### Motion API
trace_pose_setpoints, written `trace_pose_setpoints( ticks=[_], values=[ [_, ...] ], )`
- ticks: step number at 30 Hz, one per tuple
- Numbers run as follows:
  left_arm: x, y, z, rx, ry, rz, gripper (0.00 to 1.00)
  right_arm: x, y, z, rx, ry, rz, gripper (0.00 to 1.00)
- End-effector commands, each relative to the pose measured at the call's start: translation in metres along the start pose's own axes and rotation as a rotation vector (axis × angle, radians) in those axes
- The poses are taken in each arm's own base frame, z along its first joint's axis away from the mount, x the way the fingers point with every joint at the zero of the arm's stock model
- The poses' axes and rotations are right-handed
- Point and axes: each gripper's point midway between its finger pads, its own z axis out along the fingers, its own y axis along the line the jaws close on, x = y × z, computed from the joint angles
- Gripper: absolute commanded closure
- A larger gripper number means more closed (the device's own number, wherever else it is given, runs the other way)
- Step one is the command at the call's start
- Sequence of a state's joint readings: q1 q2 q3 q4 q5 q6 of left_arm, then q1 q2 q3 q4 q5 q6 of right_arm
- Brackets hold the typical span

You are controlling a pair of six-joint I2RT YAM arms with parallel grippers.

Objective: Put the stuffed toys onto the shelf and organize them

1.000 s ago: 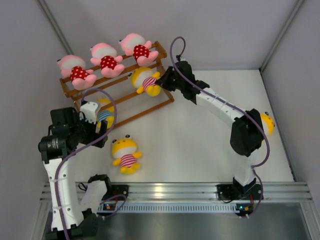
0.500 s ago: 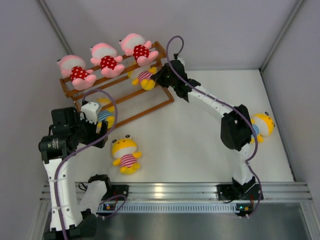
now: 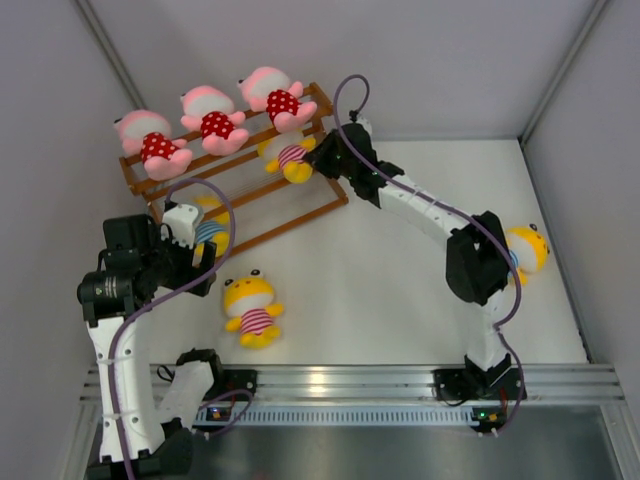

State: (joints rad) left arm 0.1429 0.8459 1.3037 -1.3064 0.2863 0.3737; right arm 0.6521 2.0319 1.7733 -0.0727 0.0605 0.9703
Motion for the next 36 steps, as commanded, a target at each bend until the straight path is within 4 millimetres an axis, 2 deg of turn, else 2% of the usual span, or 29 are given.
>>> trace_pose_setpoints(
  ticks=[1,2,4,5,7,9,10,11,12,13,14,15,16,17,18,19,20,21,22,24,25,31,34,36],
  values=[
    [-0.003,0.0,-0.003,-0.003,-0.022,0.029,0.1,-0.018,0.042,-0.026,-0.092,-0.048,-0.012,0.82],
    [-0.002,-0.001,-0.003,-0.002,-0.02,0.027,0.1,-0.02,0.044,-0.03,-0.096,-0.051,-0.019,0.68],
    [-0.002,0.0,-0.003,-0.006,-0.021,0.029,0.1,-0.02,0.043,-0.035,-0.085,-0.048,-0.035,0.52],
    [-0.001,0.0,-0.002,-0.004,-0.017,0.026,0.1,-0.026,0.048,-0.044,-0.093,-0.058,-0.049,0.42],
    [0.0,-0.001,-0.002,-0.003,-0.017,0.031,0.1,-0.029,0.044,-0.053,-0.073,-0.067,-0.065,0.37],
    [0.001,-0.001,-0.002,-0.002,-0.019,0.033,0.1,-0.039,0.053,-0.073,-0.085,-0.093,-0.09,0.32],
    [0.002,-0.002,-0.001,0.003,-0.014,0.032,0.1,-0.038,0.048,-0.079,-0.068,-0.093,-0.104,0.31],
    [0.002,-0.001,-0.001,-0.002,-0.014,0.033,0.1,-0.044,0.056,-0.098,-0.084,-0.108,-0.149,0.29],
    [0.003,-0.001,-0.001,-0.002,-0.013,0.034,0.1,-0.045,0.058,-0.107,-0.082,-0.115,-0.188,0.29],
    [0.005,-0.001,0.0,-0.004,-0.008,0.035,0.1,-0.035,0.053,-0.115,-0.079,-0.1,-0.244,0.27],
    [0.008,0.0,0.0,-0.015,0.001,0.032,0.1,-0.031,0.073,-0.138,-0.146,-0.118,-0.371,0.24],
    [0.01,0.001,0.001,-0.021,0.007,0.033,0.1,-0.003,0.061,-0.142,-0.17,-0.058,-0.452,0.23],
    [0.015,0.001,0.004,-0.023,0.019,0.034,0.1,0.019,0.08,-0.165,-0.274,-0.04,-0.59,0.22],
    [0.018,0.001,0.006,-0.018,0.027,0.032,0.09,0.032,0.095,-0.176,-0.376,-0.053,-0.645,0.21],
    [0.02,0.0,0.007,-0.013,0.032,0.032,0.09,0.08,0.077,-0.181,-0.459,0.073,-0.716,0.21],
    [0.024,-0.002,0.011,-0.003,0.043,0.031,0.09,0.106,0.086,-0.2,-0.563,0.098,-0.8,0.21],
    [0.026,-0.002,0.011,-0.002,0.042,0.029,0.09,0.124,0.09,-0.209,-0.646,0.103,-0.834,0.21],
    [0.027,-0.002,0.013,-0.003,0.041,0.027,0.09,0.163,0.071,-0.219,-0.735,0.202,-0.879,0.21],
    [0.028,-0.002,0.014,-0.003,0.044,0.026,0.09,0.186,0.07,-0.231,-0.821,0.227,-0.932,0.23],
    [0.032,-0.001,0.016,-0.01,0.051,0.025,0.09,0.209,0.07,-0.241,-0.918,0.218,-0.968,0.23],
    [0.034,-0.001,0.016,-0.012,0.053,0.025,0.09,0.235,0.056,-0.244,-0.944,0.255,-1.018,0.23],
    [0.042,0.0,0.016,-0.03,0.06,0.028,0.09,0.301,0.042,-0.248,-1.086,0.244,-1.237,0.24],
    [0.041,-0.001,0.013,-0.035,0.048,0.037,0.09,0.319,0.031,-0.236,-1.064,0.265,-1.258,0.25],
    [0.04,0.0,0.012,-0.038,0.041,0.044,0.08,0.324,0.027,-0.228,-1.041,0.28,-1.274,0.25]
  ],
)
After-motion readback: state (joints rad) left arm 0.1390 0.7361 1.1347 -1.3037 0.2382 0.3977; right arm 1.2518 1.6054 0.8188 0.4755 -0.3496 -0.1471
